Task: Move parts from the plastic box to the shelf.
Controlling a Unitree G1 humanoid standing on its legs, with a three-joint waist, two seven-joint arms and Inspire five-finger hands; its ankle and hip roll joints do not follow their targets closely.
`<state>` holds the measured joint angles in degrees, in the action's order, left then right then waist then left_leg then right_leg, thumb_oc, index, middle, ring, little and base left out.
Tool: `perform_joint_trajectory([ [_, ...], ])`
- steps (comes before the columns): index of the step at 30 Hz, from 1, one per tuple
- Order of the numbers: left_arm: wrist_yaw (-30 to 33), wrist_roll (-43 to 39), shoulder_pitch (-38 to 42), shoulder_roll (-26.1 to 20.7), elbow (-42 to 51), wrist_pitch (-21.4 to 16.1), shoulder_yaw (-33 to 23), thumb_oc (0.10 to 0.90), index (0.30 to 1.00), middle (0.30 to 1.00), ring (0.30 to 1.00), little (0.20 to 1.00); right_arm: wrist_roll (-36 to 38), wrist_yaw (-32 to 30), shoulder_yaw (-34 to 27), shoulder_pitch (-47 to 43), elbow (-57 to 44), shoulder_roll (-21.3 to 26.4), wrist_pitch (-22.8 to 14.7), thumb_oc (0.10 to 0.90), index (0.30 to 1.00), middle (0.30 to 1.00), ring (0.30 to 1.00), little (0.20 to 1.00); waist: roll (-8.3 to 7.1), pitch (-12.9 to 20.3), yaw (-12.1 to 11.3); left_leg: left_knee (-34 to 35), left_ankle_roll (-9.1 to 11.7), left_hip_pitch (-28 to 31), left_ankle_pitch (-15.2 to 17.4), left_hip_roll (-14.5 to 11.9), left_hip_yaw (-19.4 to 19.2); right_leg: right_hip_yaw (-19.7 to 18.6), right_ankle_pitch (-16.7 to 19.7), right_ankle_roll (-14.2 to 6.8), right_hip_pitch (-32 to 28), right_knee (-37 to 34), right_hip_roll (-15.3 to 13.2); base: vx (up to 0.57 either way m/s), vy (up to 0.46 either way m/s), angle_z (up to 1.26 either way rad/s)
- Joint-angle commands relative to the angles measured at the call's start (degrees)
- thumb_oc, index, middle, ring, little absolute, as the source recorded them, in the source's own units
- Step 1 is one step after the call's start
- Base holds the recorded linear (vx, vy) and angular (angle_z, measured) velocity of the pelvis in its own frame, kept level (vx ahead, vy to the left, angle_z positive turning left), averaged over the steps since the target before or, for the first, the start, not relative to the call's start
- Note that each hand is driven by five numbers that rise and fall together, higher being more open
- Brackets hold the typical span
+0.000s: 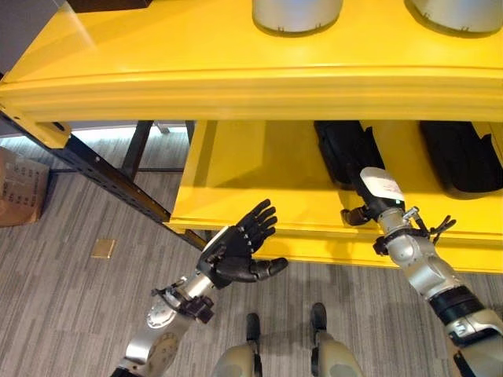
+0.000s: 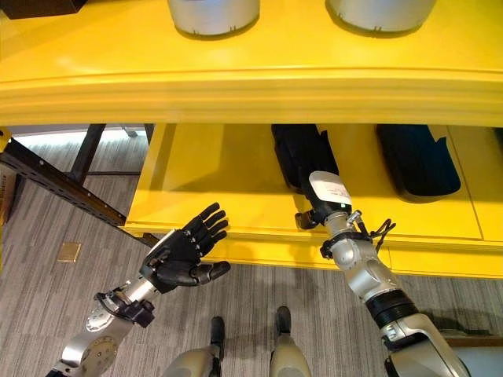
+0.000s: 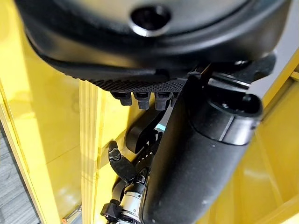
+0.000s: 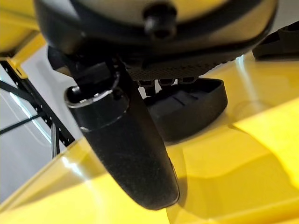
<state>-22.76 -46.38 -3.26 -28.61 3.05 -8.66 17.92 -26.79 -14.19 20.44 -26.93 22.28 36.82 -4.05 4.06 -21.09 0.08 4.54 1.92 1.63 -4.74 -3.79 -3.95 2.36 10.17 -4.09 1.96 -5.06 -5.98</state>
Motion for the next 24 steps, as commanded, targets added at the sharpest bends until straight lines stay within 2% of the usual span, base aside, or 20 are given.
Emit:
perform_joint_trajectory([
  [1,-0.53,0.66,1.00,1.60,5.12,-5.96,0.87,0.900,1.000,1.000,1.000,1.000,-0.85,-11.07,-1.86,-1.93,-5.95,0.55,-4.66,0.900,1.000,1.000,1.000,1.000,-0.99,6.29,0.15,-1.84,0.26,0.36,3.53,-1.35,-1.08,1.37,-6.76,-1.22,-1.90,3.08,-2.44,0.02,0.033,-0.05],
  [2,-0.21,0.51,0.92,1.67,5.21,-6.21,1.17,0.900,1.000,1.000,1.000,1.000,-2.29,-15.69,-2.74,-1.66,-6.08,-0.02,-4.81,0.900,1.000,1.000,1.000,1.000,-0.81,6.33,0.26,-1.97,0.21,0.44,3.63,-1.37,-1.18,1.37,-6.90,-1.17,-1.91,3.30,-2.44,0.00,0.000,0.00],
  [3,-0.21,0.51,0.92,1.66,5.21,-6.21,1.18,0.900,1.000,1.000,1.000,1.000,-2.30,-15.69,-2.74,-1.65,-6.08,-0.02,-4.81,0.900,1.000,1.000,1.000,1.000,-0.81,6.33,0.25,-1.97,0.21,0.44,3.63,-1.37,-1.19,1.37,-6.90,-1.17,-1.91,3.30,-2.44,0.03,0.059,-0.02],
  [4,0.63,0.25,0.83,1.72,5.56,-6.70,1.95,0.900,1.000,1.000,1.000,1.000,-4.70,-22.14,-5.26,-1.01,-6.52,-0.99,-6.93,0.900,1.000,1.000,1.000,1.000,-0.31,6.49,0.50,-2.05,0.12,0.51,3.88,-1.20,-1.26,1.29,-7.10,-1.14,-1.93,3.41,-2.45,0.03,0.078,-0.01],
  [5,1.09,0.15,0.85,1.96,5.73,-6.93,2.48,0.900,1.000,1.000,1.000,1.000,-5.64,-24.48,-6.35,-0.75,-7.17,-1.48,-8.23,0.900,1.000,1.000,1.000,1.000,0.14,6.53,0.63,-2.05,0.10,0.51,3.95,-1.06,-1.21,1.19,-7.18,-1.13,-1.86,3.44,-2.51,0.04,0.097,-0.01],
  [10,1.21,-0.32,0.31,2.13,6.04,-7.49,3.04,0.900,1.000,1.000,1.000,1.000,-4.48,-24.56,-7.32,0.23,-9.21,-1.69,-9.49,0.900,1.000,1.000,1.000,1.000,0.93,6.55,0.89,-1.94,0.06,0.66,4.06,-0.75,-1.17,1.04,-7.30,-1.16,-1.89,3.37,-2.70,0.01,0.042,0.00],
  [18,2.52,-0.54,-1.43,2.76,6.58,-9.21,4.51,0.900,1.000,1.000,1.000,1.000,-5.32,-35.91,-11.20,3.64,-14.74,-3.54,-11.58,0.900,1.000,1.000,1.000,1.000,1.84,7.17,1.84,-1.90,-0.05,1.23,4.29,-0.56,-1.81,0.59,-7.40,-1.15,-2.24,3.23,-2.92,0.03,0.041,-0.02],
  [21,3.08,-0.53,-1.50,2.92,6.59,-9.59,5.12,0.900,1.000,1.000,1.000,1.000,-4.68,-36.14,-12.19,4.37,-16.06,-4.26,-11.19,0.900,1.000,1.000,1.000,1.000,2.02,7.31,2.02,-1.90,-0.08,1.21,4.36,-0.48,-1.75,0.50,-7.44,-1.13,-2.18,3.26,-2.93,0.01,0.011,0.00],
  [24,3.33,-0.38,-1.64,3.05,6.99,-9.59,5.65,0.900,1.000,1.000,1.000,1.000,0.01,-33.47,-12.42,5.52,-15.87,-5.08,-9.73,0.900,1.000,1.000,1.000,1.000,2.19,7.46,2.17,-1.96,-0.16,1.32,4.46,-0.32,-1.72,0.40,-7.46,-1.07,-2.32,3.18,-3.01,0.00,0.000,0.00],
])
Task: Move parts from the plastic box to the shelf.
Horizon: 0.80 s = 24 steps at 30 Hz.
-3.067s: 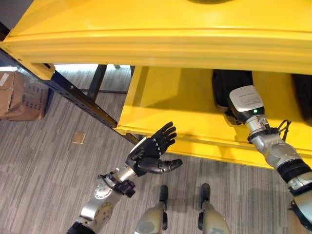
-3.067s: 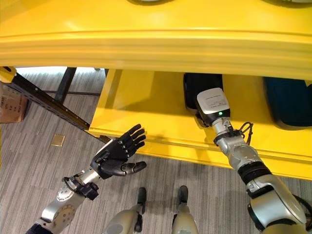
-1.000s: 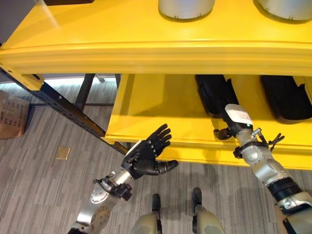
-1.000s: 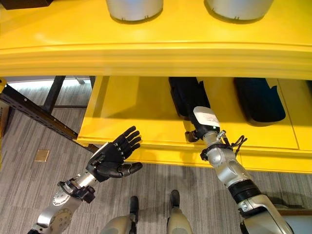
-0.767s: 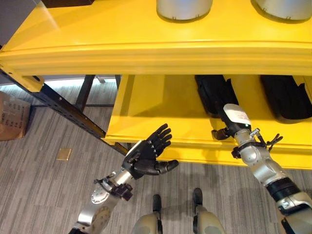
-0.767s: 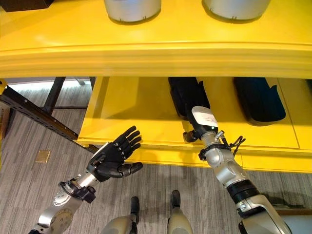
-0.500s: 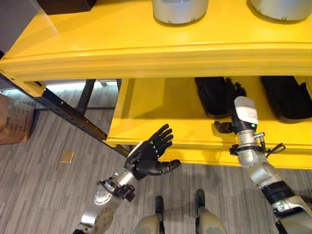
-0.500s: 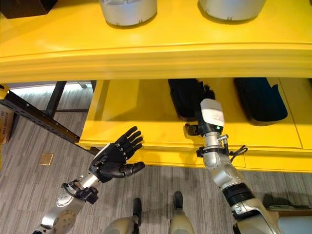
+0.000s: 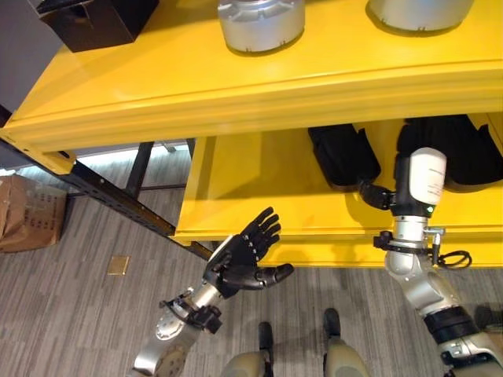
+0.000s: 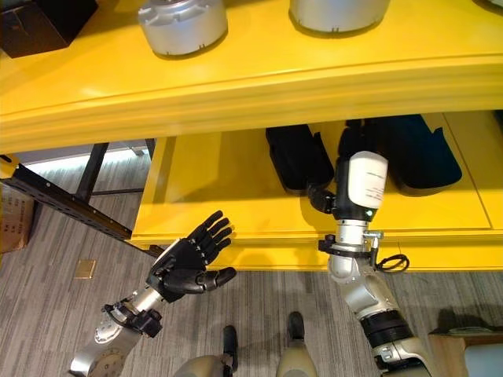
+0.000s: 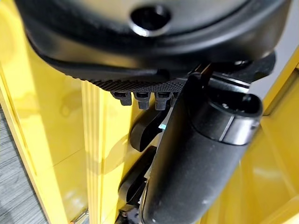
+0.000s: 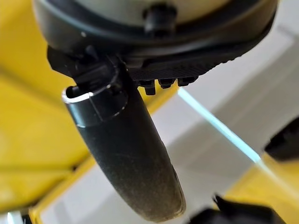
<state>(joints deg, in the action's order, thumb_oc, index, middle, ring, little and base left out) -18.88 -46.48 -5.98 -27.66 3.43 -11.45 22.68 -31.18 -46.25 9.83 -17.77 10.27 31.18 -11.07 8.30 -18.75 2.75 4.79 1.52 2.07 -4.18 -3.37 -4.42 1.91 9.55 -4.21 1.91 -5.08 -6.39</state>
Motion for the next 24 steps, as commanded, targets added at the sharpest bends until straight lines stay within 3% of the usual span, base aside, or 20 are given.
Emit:
perform_joint_trajectory([
  [1,-0.54,-0.28,1.07,2.09,6.62,-6.80,0.89,0.900,1.000,1.000,1.000,1.000,4.43,-1.39,-1.81,-3.64,-3.87,0.57,-2.71,0.900,1.000,1.000,1.000,1.000,-2.05,5.13,-0.50,-2.20,0.24,0.88,3.91,-0.74,-1.25,0.85,-6.84,-0.94,-2.27,3.19,-2.61,0.00,0.000,0.00],
  [15,-1.14,-0.62,0.61,2.06,5.86,-6.88,0.68,0.900,1.000,1.000,1.000,1.000,14.12,8.20,-0.95,-3.95,2.66,0.70,-2.91,0.900,1.000,1.000,1.000,1.000,-2.03,5.36,-0.72,-1.71,0.24,1.49,3.52,-0.88,-1.26,1.17,-6.68,-0.76,-2.72,2.98,-2.77,0.01,-0.002,0.00],
  [24,-1.23,-0.50,0.71,2.19,6.00,-6.43,0.77,0.900,1.000,1.000,1.000,1.000,16.60,10.57,-0.64,-5.28,4.84,0.81,-1.49,0.900,1.000,1.000,1.000,1.000,-2.08,5.02,-1.05,-1.82,0.33,1.33,3.42,-0.98,-1.09,1.68,-6.82,-0.64,-2.48,3.44,-2.84,0.00,-0.001,0.00],
])
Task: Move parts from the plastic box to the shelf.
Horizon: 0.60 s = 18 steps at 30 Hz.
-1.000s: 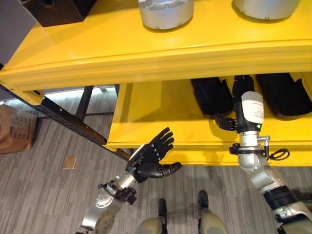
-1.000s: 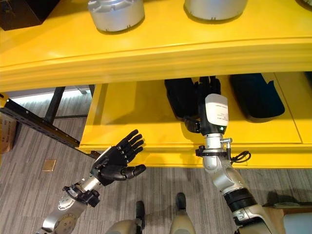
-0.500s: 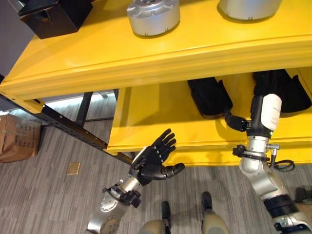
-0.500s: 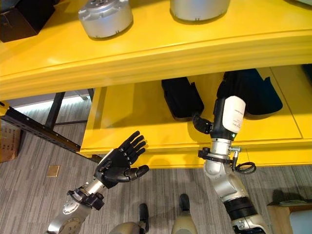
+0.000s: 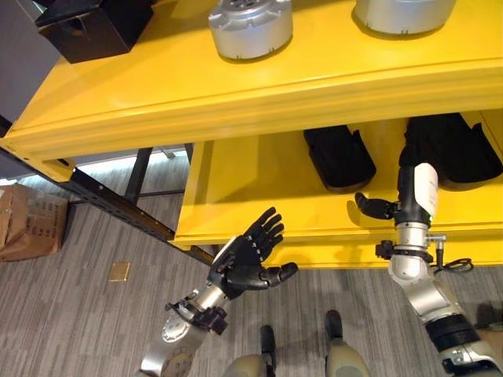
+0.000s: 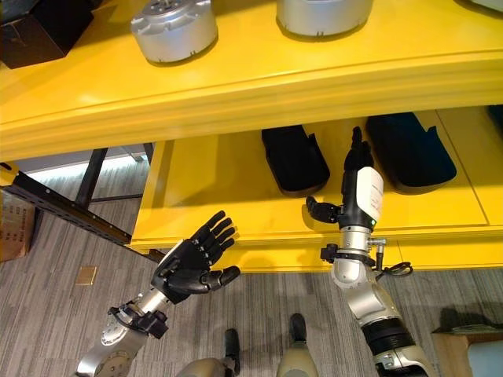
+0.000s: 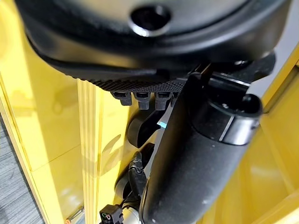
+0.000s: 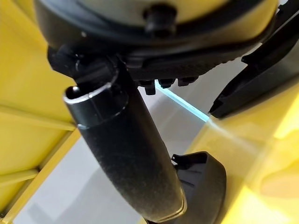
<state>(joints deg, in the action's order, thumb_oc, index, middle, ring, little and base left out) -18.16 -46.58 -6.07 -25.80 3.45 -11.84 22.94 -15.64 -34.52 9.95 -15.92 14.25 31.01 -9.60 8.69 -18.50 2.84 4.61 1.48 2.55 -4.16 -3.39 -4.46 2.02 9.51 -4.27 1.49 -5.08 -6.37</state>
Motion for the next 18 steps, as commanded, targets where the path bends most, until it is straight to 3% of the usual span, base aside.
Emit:
perform_joint_trajectory([
  [1,-1.83,-0.43,0.83,0.44,5.73,-6.29,0.69,0.900,1.000,1.000,1.000,1.000,1.93,-0.83,-0.72,-7.11,1.55,0.79,-2.76,0.900,1.000,1.000,1.000,1.000,-2.48,4.69,-1.13,-1.68,0.38,0.82,3.37,-0.98,-1.04,1.57,-6.84,-0.55,-2.00,3.57,-2.83,0.00,0.000,0.00],
  [10,-2.21,-0.51,0.94,0.48,5.39,-5.85,0.76,0.900,1.000,1.000,1.000,1.000,5.25,0.49,-1.06,-8.17,5.25,0.84,-1.06,0.900,1.000,1.000,1.000,1.000,-2.43,4.39,-1.46,-1.81,0.42,0.97,3.28,-1.05,-0.79,1.88,-6.92,-0.49,-2.15,3.86,-2.92,0.00,0.000,0.00],
  [18,-2.70,-0.53,1.05,0.47,5.29,-5.28,0.71,0.900,1.000,1.000,1.000,1.000,9.69,5.80,-0.97,-9.09,8.69,0.77,1.53,0.900,1.000,1.000,1.000,1.000,-2.50,4.11,-1.73,-1.99,0.38,1.09,3.26,-1.06,-0.57,2.01,-6.96,-0.42,-2.22,4.25,-2.98,0.00,0.000,0.00],
])
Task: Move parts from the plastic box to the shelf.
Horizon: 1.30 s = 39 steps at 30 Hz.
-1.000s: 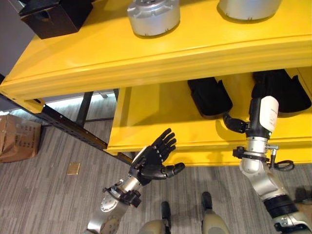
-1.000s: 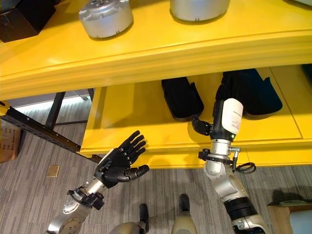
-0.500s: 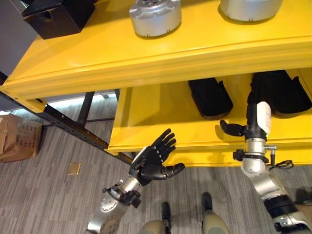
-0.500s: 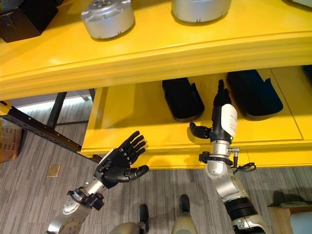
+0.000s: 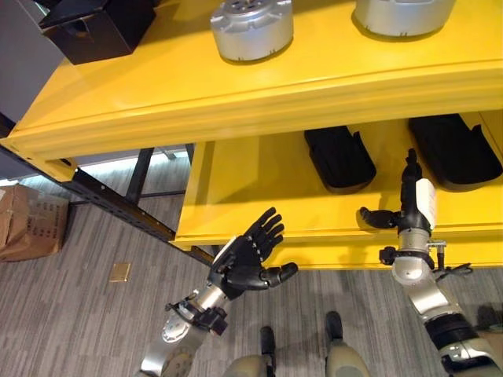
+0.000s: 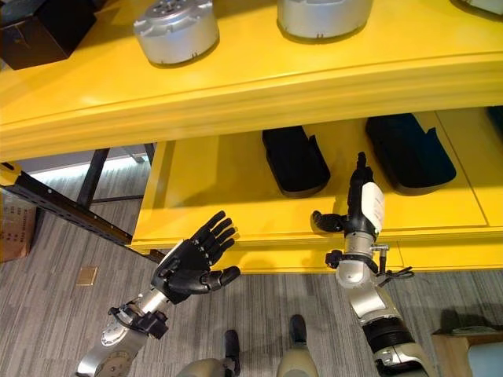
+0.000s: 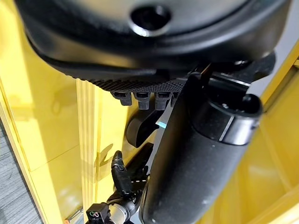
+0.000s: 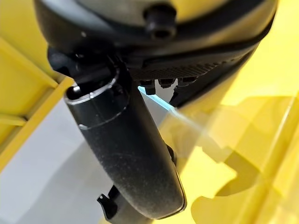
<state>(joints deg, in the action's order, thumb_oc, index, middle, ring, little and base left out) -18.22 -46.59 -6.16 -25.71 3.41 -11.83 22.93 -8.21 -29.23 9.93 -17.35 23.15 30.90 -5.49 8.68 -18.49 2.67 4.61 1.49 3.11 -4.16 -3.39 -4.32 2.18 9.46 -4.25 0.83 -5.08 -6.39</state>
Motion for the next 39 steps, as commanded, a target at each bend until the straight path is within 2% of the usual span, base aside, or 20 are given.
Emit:
perform_joint_trajectory([
  [1,-2.63,-0.46,1.23,0.35,5.31,-5.29,0.73,0.900,1.000,1.000,1.000,1.000,3.03,0.95,-0.94,-7.81,-0.01,0.89,-2.44,0.900,1.000,1.000,1.000,1.000,-2.54,4.02,-1.57,-2.03,0.38,0.51,3.26,-1.08,-0.71,1.84,-6.92,-0.45,-1.53,4.33,-2.97,0.00,0.000,0.00],
  [6,-2.39,-0.28,1.46,0.60,5.63,-4.88,0.58,0.900,1.000,1.000,1.000,1.000,6.37,2.46,-1.02,-8.05,0.55,0.26,-1.81,0.900,1.000,1.000,1.000,1.000,-2.65,3.71,-1.60,-2.17,0.39,0.45,3.25,-1.12,-0.67,1.84,-7.01,-0.40,-1.40,4.64,-3.01,0.00,0.000,0.00],
  [11,-2.31,0.11,1.67,0.65,5.48,-4.59,0.82,0.900,1.000,1.000,1.000,1.000,6.26,3.26,-1.49,-8.52,1.76,0.06,-3.08,0.900,1.000,1.000,1.000,1.000,-2.73,3.57,-1.76,-2.32,0.38,0.43,3.26,-1.19,-0.52,1.99,-7.02,-0.38,-1.46,4.74,-3.05,0.00,0.000,0.00],
  [19,-2.59,0.37,1.91,0.50,5.60,-4.03,0.96,0.900,1.000,1.000,1.000,1.000,8.99,4.77,-0.93,-9.73,2.40,-0.27,-2.02,0.900,1.000,1.000,1.000,1.000,-2.90,3.49,-2.06,-2.49,0.38,0.47,3.35,-1.16,-0.34,2.14,-7.09,-0.38,-1.52,4.93,-3.07,0.00,0.000,0.00],
  [24,-2.82,0.25,2.56,0.25,5.56,-3.67,1.05,0.900,1.000,1.000,1.000,1.000,11.06,7.33,-0.80,-11.22,4.57,-0.14,-2.88,0.900,1.000,1.000,1.000,1.000,-2.77,3.50,-2.30,-2.74,0.41,0.46,3.40,-1.10,-0.15,2.12,-7.16,-0.33,-1.68,5.01,-3.08,0.00,0.000,0.00],
  [39,-3.36,-0.10,3.36,0.20,5.21,-2.82,1.46,0.900,1.000,1.000,1.000,1.000,11.54,10.68,1.39,-14.87,5.54,-0.59,-2.47,0.900,1.000,1.000,1.000,1.000,-2.25,3.60,-2.81,-2.57,0.52,0.73,3.26,-0.80,0.20,2.31,-7.03,-0.38,-1.98,4.83,-3.31,0.00,-0.001,0.00],
])
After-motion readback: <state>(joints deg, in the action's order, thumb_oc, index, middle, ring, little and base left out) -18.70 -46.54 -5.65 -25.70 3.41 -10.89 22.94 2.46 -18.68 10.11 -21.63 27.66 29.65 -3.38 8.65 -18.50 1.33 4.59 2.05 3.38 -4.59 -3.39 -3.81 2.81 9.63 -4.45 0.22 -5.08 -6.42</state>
